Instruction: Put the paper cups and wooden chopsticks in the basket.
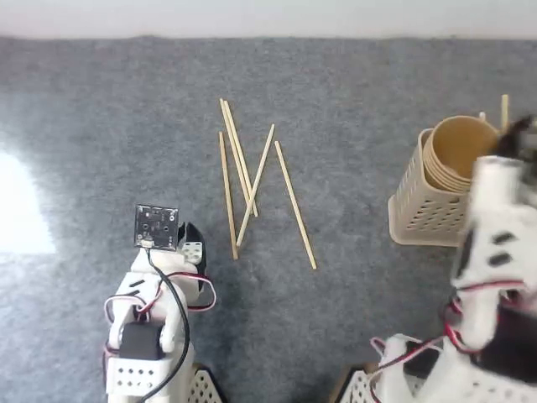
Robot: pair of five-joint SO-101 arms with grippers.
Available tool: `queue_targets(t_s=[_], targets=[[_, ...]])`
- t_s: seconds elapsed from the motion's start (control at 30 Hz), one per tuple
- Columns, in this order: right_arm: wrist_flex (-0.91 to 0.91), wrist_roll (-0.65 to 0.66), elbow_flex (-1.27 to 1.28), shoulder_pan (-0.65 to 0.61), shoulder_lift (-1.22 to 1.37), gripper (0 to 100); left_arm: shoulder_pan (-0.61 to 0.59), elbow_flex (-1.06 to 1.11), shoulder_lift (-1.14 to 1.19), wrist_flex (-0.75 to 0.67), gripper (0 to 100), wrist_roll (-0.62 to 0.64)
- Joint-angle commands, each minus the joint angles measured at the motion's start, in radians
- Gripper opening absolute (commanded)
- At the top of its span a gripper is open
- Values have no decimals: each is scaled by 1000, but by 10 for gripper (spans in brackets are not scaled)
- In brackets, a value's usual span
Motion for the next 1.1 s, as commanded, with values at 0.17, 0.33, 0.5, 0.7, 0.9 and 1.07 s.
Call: queue_targets(t_s=[0.17, 0.33, 0.5, 0.7, 0.9, 1.07], targets=[[231, 83, -40, -234, 131, 192, 3, -5, -6, 3, 22, -12], [282, 83, -40, -229, 217, 89, 3, -5, -8, 28, 22, -12], [288, 81, -37, -211, 265, 117, 3, -5, -8, 29, 22, -12], [331, 9, -34, -209, 323, 117, 3, -5, -8, 29, 22, -12], [397, -63, -40, -209, 354, 117, 3, -5, -8, 29, 22, -12], [371, -60, -41, -142, 361, 117, 3, -5, -8, 29, 22, -12]])
